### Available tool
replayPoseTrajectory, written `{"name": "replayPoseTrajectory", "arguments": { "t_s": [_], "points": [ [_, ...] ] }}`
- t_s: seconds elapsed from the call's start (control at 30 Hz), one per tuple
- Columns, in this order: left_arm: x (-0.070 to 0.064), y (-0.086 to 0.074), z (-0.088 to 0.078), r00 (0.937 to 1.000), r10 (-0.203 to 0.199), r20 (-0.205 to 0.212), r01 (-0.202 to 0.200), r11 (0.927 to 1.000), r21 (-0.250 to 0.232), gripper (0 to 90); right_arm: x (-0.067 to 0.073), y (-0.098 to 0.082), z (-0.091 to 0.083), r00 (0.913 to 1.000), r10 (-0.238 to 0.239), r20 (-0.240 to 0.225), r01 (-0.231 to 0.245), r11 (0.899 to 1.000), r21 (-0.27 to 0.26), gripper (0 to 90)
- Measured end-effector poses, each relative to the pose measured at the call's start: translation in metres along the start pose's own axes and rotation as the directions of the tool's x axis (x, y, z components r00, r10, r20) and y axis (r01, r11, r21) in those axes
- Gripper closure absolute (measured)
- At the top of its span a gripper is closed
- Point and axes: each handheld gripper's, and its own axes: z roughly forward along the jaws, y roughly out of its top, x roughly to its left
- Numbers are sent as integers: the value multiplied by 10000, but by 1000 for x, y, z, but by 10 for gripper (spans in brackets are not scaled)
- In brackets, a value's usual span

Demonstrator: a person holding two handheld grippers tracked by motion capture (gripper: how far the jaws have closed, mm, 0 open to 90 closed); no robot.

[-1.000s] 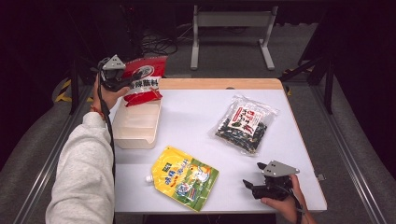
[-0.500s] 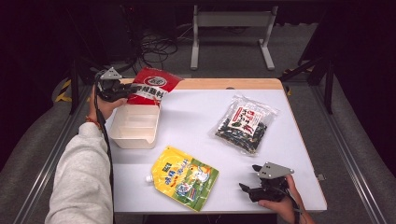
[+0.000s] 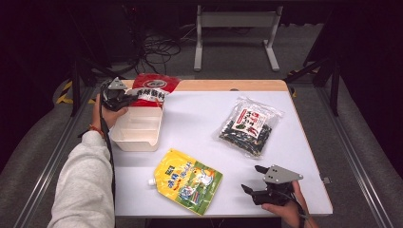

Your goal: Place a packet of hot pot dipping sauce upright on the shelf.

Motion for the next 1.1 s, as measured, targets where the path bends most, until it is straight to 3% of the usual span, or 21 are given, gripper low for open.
{"name": "replayPoseTrajectory", "arguments": {
  "t_s": [0.13,0.3,0.37,0.5,0.57,0.63,0.7,0.73,0.8,0.9,0.93,1.1],
  "points": [
    [3,-5,1,9997,-92,210,92,10000,-28,900,0,-2,3,10000,-21,-14,22,9997,250,198],
    [1,-5,1,9998,-160,145,160,9999,-34,894,-1,-3,6,10000,13,-48,-11,9992,388,194],
    [2,-5,-5,9996,-176,200,182,9993,-333,863,-2,-3,6,10000,-8,-68,11,9991,432,192],
    [6,-10,-20,9977,-649,174,664,9926,-1022,809,-3,-4,7,10000,10,-73,-6,9985,540,192],
    [5,-14,-25,9988,-494,3,493,9946,-909,828,-4,-4,8,9999,-12,-130,19,9985,545,192],
    [5,-17,-31,9986,-499,158,513,9937,-1000,840,-3,-4,8,9998,-42,-186,52,9985,542,192],
    [5,-21,-35,9985,-537,96,543,9953,-798,884,-3,-4,9,9997,-37,-243,50,9985,550,192],
    [3,-23,-35,9989,-422,-190,410,9972,-625,877,-3,-4,9,9996,-49,-265,64,9985,550,192],
    [1,-27,-33,9989,-478,-19,476,9971,-598,887,-3,-3,9,9995,-63,-311,79,9985,540,192],
    [-3,-28,-28,9990,-326,-295,317,9990,-306,859,-3,-2,10,9994,-62,-348,79,9987,494,192],
    [-4,-27,-24,9977,-377,-554,364,9990,-248,845,-3,-1,11,9993,-34,-362,52,9987,504,192],
    [-5,-21,-23,9956,-417,-833,373,9978,-543,821,0,-1,12,9990,-156,-427,178,9984,535,191]
  ]
}}
